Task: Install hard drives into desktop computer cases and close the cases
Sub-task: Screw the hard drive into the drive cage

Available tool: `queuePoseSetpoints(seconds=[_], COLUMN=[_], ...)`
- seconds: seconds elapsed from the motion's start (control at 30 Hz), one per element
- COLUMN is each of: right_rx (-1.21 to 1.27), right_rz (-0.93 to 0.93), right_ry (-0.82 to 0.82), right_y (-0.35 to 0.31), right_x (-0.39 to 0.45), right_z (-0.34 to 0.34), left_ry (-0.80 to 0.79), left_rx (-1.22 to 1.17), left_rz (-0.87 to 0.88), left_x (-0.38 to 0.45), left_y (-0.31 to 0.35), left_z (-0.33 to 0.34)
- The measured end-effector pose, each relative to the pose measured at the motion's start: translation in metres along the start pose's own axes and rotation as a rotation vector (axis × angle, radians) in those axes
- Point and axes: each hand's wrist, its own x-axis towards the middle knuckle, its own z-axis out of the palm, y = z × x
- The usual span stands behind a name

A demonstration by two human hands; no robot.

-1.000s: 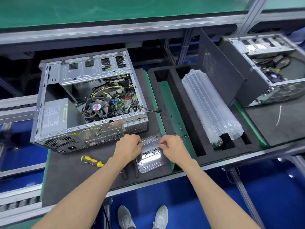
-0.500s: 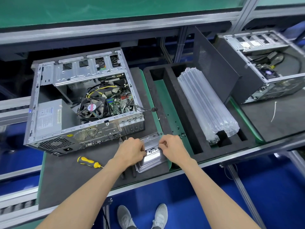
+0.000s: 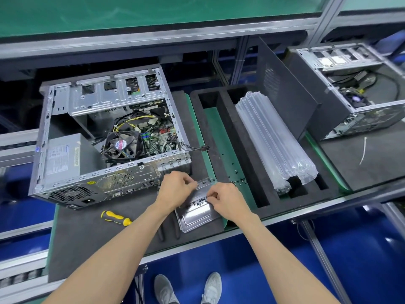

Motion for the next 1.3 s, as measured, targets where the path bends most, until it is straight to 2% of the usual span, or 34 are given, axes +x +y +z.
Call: queuePoseSetpoints(seconds=[0.1,0.2,0.23,0.4,0.63,0.83,1.0,1.17,1.3], right_rx=[-0.008,-0.019,-0.024,-0.062,-0.168,-0.035,-0.027,-0.047,-0.164], right_rz=[-0.033,-0.062,-0.065,-0.105,-0.146,-0.084,-0.103,-0.172,-0.229], right_ry=[-0.013,-0.031,-0.031,-0.017,-0.095,-0.042,-0.033,-0.026,-0.071], right_y=[0.000,-0.002,-0.002,-0.003,-0.008,-0.006,-0.005,-0.012,-0.018], right_x=[0.000,0.000,0.000,0.001,0.002,0.004,0.001,-0.002,-0.002], right_z=[0.000,-0.002,-0.002,-0.002,0.002,-0.001,-0.003,0.001,0.008], left_ry=[0.033,-0.001,-0.031,-0.136,-0.202,-0.192,-0.091,-0.110,-0.117], left_rx=[-0.227,-0.713,-0.801,-0.919,-1.254,-1.329,-1.179,-1.339,-1.435], left_rz=[-0.120,-0.322,-0.345,-0.343,-0.506,-0.508,-0.507,-0.495,-0.462], left_x=[-0.003,-0.010,-0.012,-0.024,-0.020,-0.024,-0.023,-0.027,-0.029], left_y=[-0.003,-0.016,-0.020,-0.027,-0.018,-0.022,-0.023,-0.031,-0.036], left_z=[0.002,0.004,0.004,0.006,0.002,-0.004,0.000,0.000,0.003])
